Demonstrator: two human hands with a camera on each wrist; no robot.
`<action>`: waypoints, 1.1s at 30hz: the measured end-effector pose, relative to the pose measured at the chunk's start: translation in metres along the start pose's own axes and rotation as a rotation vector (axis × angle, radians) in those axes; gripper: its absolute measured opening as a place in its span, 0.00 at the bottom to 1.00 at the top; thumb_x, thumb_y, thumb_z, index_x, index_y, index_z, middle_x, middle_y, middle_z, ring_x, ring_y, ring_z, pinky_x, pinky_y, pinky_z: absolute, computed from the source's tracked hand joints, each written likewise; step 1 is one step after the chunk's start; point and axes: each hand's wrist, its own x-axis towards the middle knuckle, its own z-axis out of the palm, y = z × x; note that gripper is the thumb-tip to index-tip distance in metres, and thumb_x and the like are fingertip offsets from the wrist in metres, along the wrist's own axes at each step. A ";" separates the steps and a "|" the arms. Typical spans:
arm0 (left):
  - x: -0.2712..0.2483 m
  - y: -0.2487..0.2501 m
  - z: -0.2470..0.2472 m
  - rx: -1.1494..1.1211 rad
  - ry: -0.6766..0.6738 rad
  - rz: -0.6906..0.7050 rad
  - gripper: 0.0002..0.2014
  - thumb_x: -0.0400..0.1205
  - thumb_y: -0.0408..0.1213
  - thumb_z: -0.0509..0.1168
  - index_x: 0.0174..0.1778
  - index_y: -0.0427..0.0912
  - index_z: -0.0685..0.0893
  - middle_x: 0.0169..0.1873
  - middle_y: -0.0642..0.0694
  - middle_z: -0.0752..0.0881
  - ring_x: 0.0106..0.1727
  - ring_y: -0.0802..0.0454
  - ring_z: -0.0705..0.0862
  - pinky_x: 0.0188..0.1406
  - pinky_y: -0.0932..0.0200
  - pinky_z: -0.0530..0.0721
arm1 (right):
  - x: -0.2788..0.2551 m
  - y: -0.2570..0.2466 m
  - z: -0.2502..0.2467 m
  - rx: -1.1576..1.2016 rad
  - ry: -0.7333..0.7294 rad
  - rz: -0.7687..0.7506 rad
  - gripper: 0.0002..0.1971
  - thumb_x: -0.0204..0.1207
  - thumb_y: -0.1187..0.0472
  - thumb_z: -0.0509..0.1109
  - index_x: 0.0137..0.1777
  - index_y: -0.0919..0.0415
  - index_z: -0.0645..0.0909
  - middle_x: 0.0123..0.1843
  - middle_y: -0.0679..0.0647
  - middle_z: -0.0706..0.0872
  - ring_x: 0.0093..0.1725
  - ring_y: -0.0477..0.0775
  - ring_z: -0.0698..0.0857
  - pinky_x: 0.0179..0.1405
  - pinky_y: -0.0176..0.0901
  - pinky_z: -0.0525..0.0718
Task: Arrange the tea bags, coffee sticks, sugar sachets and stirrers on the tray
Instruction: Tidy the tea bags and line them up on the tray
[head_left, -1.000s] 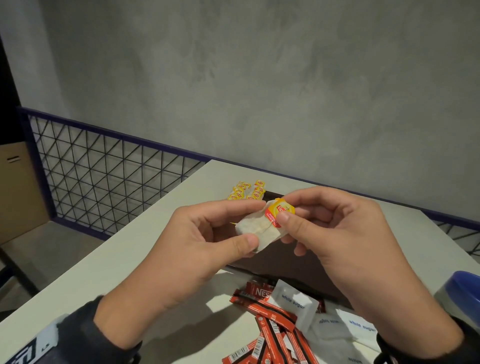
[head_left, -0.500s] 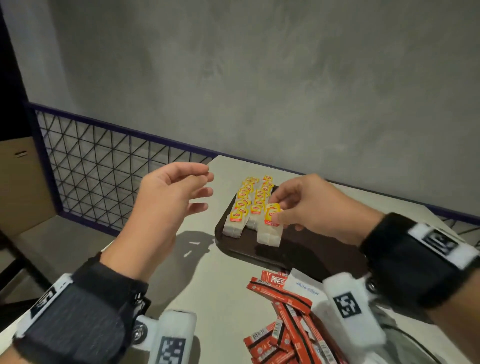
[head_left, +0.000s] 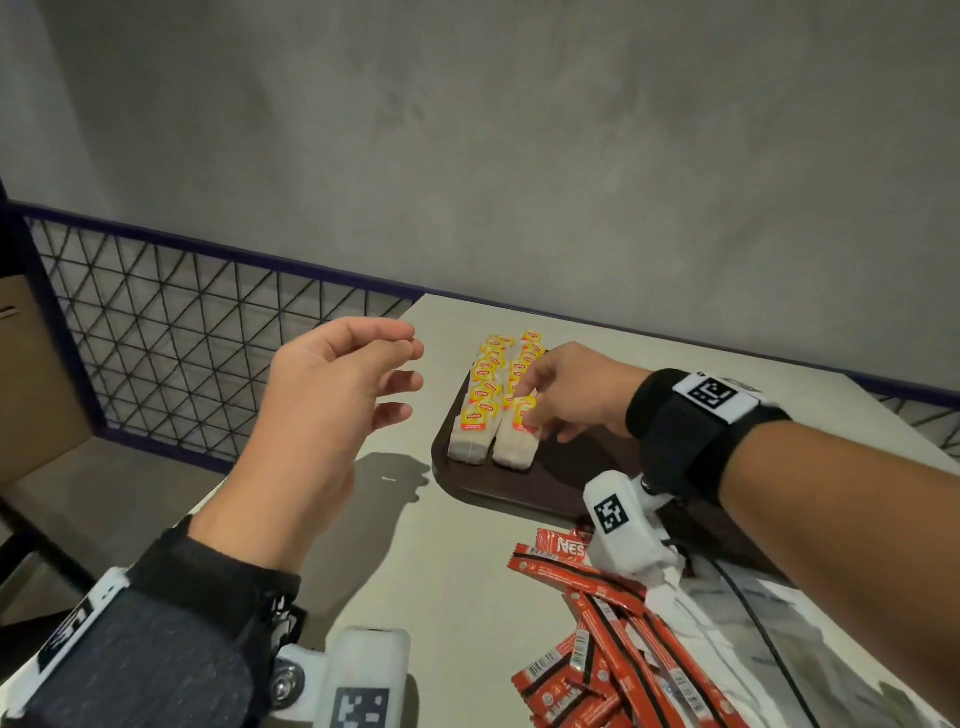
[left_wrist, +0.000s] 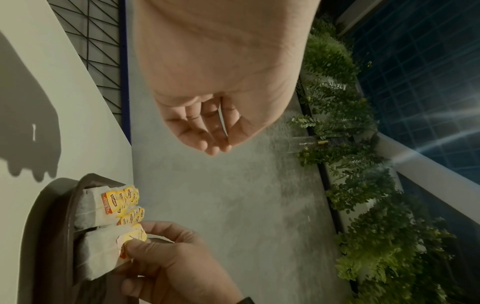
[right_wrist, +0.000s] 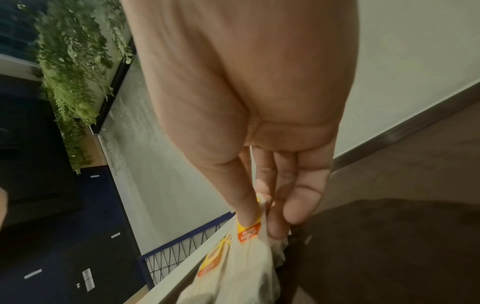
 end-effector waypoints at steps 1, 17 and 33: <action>0.000 0.000 0.000 -0.003 -0.001 0.000 0.06 0.82 0.27 0.71 0.46 0.43 0.90 0.42 0.46 0.93 0.37 0.51 0.88 0.33 0.58 0.83 | 0.001 -0.001 0.000 0.010 0.002 0.001 0.15 0.76 0.73 0.78 0.62 0.66 0.84 0.41 0.61 0.87 0.36 0.54 0.89 0.35 0.44 0.90; 0.000 0.000 0.000 -0.019 -0.011 -0.005 0.06 0.81 0.26 0.71 0.48 0.41 0.90 0.40 0.46 0.92 0.36 0.50 0.88 0.34 0.58 0.83 | -0.010 -0.003 0.012 0.243 -0.172 0.209 0.21 0.80 0.72 0.73 0.72 0.67 0.76 0.71 0.68 0.81 0.57 0.63 0.89 0.49 0.50 0.94; -0.031 0.012 0.033 0.374 -0.520 -0.023 0.06 0.77 0.33 0.75 0.47 0.37 0.92 0.44 0.39 0.94 0.39 0.51 0.88 0.44 0.50 0.84 | -0.134 0.031 -0.034 -0.545 -0.284 -0.059 0.12 0.77 0.43 0.77 0.56 0.45 0.84 0.47 0.45 0.90 0.45 0.46 0.90 0.44 0.41 0.89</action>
